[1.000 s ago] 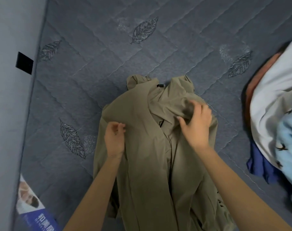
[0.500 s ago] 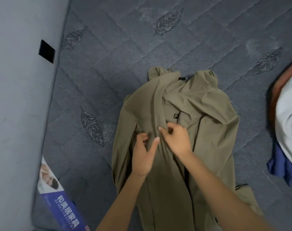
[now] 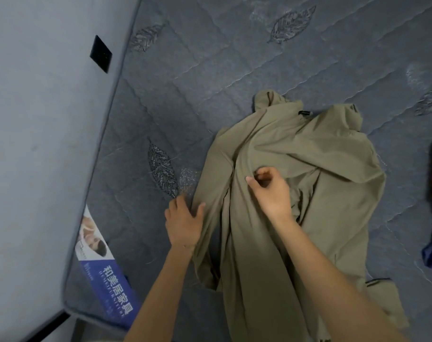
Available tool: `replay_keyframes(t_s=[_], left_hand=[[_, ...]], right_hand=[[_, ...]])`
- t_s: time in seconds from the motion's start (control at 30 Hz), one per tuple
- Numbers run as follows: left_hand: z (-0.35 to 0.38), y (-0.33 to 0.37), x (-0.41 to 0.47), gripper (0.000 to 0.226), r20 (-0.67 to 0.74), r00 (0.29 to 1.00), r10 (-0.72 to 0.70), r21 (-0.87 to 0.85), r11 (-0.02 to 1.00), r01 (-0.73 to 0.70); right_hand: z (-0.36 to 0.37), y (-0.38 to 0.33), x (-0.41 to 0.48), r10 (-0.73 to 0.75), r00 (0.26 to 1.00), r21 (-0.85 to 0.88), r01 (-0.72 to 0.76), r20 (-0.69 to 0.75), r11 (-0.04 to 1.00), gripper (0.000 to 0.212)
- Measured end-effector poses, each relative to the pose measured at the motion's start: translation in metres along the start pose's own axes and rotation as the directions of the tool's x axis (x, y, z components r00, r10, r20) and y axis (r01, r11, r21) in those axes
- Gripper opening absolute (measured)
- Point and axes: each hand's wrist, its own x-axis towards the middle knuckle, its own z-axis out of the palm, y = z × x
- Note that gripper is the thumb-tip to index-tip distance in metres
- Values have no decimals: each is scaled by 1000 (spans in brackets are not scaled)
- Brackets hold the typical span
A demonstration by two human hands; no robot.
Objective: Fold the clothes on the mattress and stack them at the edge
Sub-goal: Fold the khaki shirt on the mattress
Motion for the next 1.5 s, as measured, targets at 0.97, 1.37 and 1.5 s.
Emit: replay_keyframes(t_s=[0.97,1.37,1.5], left_hand=[[-98,16,134,15,-277,890,362,-161,896,-415],[-111,12,120,21,64,933,355,-380,873,-307],[-120,18,115,25,86,872,482,-500,778,-380]], right_hand=[[-60,87,-16,325,892,-306,-419,-315,855,74],[17,-65,40,-432,899,-182,437,67,881,52],[55,-97,52,-485,792,-186,575,371,797,59]])
